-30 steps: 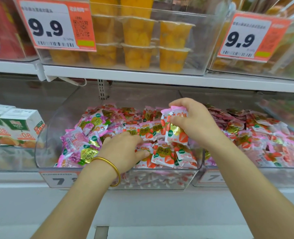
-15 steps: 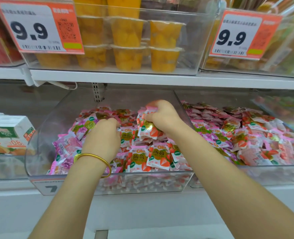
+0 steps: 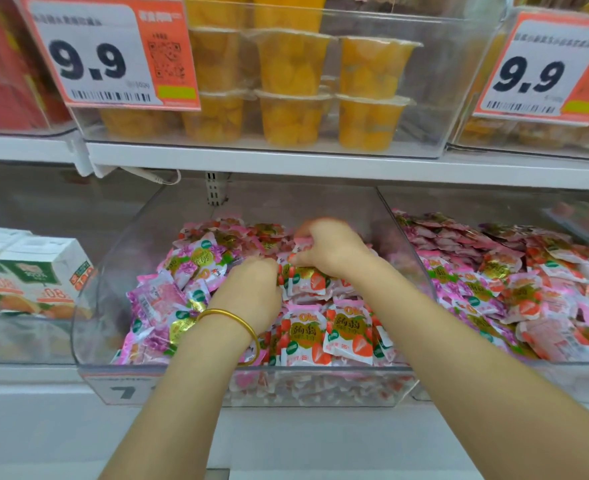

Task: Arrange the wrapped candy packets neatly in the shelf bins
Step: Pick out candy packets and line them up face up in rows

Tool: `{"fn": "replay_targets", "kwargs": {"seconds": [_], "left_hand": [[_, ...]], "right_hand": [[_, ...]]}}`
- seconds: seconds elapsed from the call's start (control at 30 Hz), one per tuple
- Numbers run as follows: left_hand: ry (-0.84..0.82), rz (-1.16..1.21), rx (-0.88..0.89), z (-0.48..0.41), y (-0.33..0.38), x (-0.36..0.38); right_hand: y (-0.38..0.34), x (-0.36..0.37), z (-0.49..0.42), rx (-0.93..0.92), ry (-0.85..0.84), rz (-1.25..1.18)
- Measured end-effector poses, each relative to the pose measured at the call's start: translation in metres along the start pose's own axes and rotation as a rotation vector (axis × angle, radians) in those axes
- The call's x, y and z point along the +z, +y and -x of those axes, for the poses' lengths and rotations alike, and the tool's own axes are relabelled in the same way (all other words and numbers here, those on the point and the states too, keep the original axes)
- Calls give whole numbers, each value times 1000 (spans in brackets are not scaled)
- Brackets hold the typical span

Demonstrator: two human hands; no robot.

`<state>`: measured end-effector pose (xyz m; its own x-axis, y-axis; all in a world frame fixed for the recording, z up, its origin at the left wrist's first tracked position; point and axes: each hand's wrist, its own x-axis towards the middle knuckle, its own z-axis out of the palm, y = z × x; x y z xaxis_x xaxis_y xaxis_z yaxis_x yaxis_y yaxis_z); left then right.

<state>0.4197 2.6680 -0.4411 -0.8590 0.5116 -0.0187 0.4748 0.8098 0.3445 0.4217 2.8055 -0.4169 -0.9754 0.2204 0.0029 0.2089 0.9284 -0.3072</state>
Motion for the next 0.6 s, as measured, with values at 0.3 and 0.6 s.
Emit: {"fn": "replay_targets", "kwargs": {"seconds": [0.3, 0.6], "left_hand": [[-110, -112, 92, 1, 1, 14], [-58, -54, 125, 3, 1, 13]], "right_hand": [[8, -7, 19, -75, 142, 222], [16, 12, 40, -133, 99, 363]]}}
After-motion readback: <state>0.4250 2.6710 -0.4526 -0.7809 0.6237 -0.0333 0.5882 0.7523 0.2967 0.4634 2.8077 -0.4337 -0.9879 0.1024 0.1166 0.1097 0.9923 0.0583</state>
